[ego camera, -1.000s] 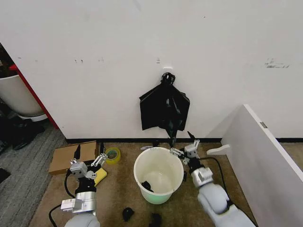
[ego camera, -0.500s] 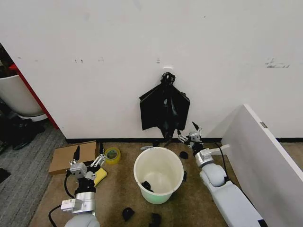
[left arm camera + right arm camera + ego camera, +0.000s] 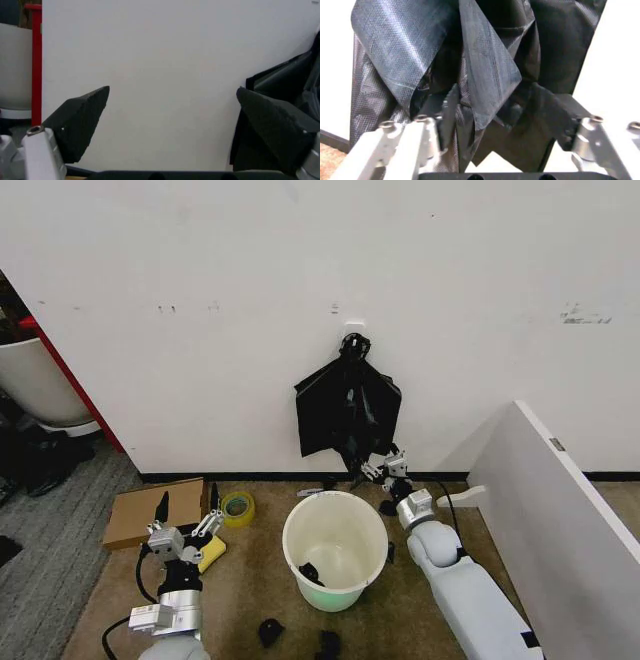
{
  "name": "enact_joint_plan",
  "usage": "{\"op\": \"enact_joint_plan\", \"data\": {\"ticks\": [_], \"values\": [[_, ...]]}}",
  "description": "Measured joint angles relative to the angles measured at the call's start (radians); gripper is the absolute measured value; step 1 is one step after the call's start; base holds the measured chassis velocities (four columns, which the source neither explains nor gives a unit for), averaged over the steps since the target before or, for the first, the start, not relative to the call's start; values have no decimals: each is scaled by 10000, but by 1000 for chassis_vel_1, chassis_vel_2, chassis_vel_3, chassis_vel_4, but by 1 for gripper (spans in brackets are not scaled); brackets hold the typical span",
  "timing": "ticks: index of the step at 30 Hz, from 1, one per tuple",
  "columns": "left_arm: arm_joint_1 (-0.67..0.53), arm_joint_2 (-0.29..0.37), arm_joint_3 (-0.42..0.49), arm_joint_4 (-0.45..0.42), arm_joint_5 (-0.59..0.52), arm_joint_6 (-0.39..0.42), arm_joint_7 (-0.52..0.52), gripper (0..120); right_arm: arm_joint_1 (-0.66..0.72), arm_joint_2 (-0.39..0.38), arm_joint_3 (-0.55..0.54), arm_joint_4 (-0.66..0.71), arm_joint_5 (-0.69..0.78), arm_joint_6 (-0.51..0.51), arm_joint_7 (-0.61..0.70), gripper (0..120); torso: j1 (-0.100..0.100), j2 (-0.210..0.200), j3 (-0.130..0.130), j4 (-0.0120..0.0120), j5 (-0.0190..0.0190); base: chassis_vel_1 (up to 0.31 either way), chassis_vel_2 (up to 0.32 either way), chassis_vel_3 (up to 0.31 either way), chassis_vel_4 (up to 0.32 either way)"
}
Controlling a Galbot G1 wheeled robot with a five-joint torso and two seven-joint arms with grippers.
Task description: Place the garbage bag over the trash bin.
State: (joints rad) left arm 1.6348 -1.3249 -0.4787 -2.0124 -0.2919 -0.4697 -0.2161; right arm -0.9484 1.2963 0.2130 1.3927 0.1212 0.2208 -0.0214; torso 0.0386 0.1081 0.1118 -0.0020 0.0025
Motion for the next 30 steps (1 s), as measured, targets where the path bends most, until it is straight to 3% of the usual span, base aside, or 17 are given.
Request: {"op": "enact_joint_plan", "data": {"ticks": [7,9,14,19,24,30], "values": [[11,36,-8,-65,-1,-9,-6,100,158,31,14,-105,-9,43,50,26,0,0,0,0,1,0,0,0,0],[4,40,-8,-71,-2,-5,-7,100,171,34,9,-107,-16,45,67,25,0,0,0,0,1,0,0,0,0],[-30,113,-2,-90,-34,22,-6,100,103,101,23,62,-45,89,392,0,0,0,0,1,1,0,0,0,0],[-179,411,87,-43,-264,-100,298,100,-479,-104,95,1190,281,69,453,0,0,0,0,2,-1,0,0,0,0],[-641,1258,201,254,-1169,-729,1624,100,-1103,-224,148,2616,1086,-151,449,0,0,0,-1,1,1,0,0,0,0],[-2619,2930,652,2011,-2678,-1460,4095,100,-1662,-498,72,3819,2220,-234,316,0,0,0,0,-2,-3,0,0,0,0]]}}
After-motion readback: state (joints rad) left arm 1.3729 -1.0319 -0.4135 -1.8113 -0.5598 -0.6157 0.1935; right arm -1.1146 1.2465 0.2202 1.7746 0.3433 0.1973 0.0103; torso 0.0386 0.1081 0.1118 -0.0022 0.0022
